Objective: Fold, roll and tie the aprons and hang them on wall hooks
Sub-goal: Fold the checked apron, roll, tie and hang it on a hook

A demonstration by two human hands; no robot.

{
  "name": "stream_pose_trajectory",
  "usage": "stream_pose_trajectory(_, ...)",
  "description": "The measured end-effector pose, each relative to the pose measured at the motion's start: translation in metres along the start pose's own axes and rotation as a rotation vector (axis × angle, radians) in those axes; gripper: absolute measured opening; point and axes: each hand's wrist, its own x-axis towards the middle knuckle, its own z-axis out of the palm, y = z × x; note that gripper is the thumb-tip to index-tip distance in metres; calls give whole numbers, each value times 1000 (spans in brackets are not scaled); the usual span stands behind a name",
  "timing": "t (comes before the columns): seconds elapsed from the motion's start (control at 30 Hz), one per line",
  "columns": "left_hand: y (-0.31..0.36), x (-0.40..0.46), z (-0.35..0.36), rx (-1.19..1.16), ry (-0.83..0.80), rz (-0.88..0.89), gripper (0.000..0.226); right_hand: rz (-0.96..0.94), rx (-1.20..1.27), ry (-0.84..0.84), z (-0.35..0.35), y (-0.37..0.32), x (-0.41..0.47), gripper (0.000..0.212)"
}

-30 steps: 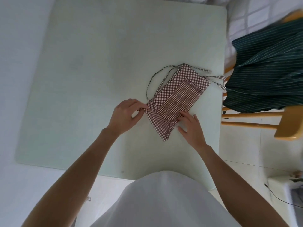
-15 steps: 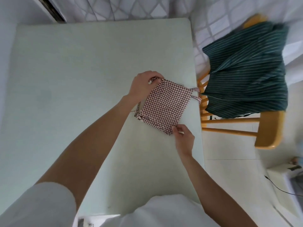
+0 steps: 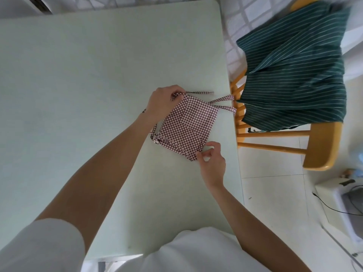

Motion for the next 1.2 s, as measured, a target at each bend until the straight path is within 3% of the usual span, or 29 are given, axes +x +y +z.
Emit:
stream_pose_trajectory(0.17,-3,-5,8,98,-28,-12,48,-23,-151,-24,1,-4,2,44)
stream_pose_trajectory(0.27,3,-29,7,131,130,207,37,-95,-302,-23,-4,0,5,43)
stream_pose_trajectory(0.33,-4,-57,4,153,160,365,28,-276,-393,92,-9,3,9,39)
stream_pose_trajectory(0.4,-19,-88,5,218,96,439,29,-537,-451,174,-12,3,17,32)
stream_pose_trajectory(0.5,-40,-115,11,372,-106,421,55,-828,-632,76,-11,1,31,34)
stream_pose_trajectory(0.6,-54,-114,9,474,-295,318,84,-826,-855,-104,-6,1,36,63)
stream_pose_trajectory(0.67,-60,-107,5,515,-339,310,91,-822,-926,-168,-6,1,38,69)
stream_pose_trajectory(0.83,-63,-94,1,530,-345,384,84,-952,-851,-70,-14,-1,47,33)
stream_pose_trajectory(0.93,-61,-93,0,494,-254,494,56,-1005,-701,-121,-25,-2,51,20)
stream_pose_trajectory(1.03,-58,-104,5,468,-201,677,28,-1064,-626,-257,-40,4,50,21)
stream_pose_trajectory(1.2,-58,-124,6,397,-248,633,37,-1070,-676,-373,-53,17,52,27)
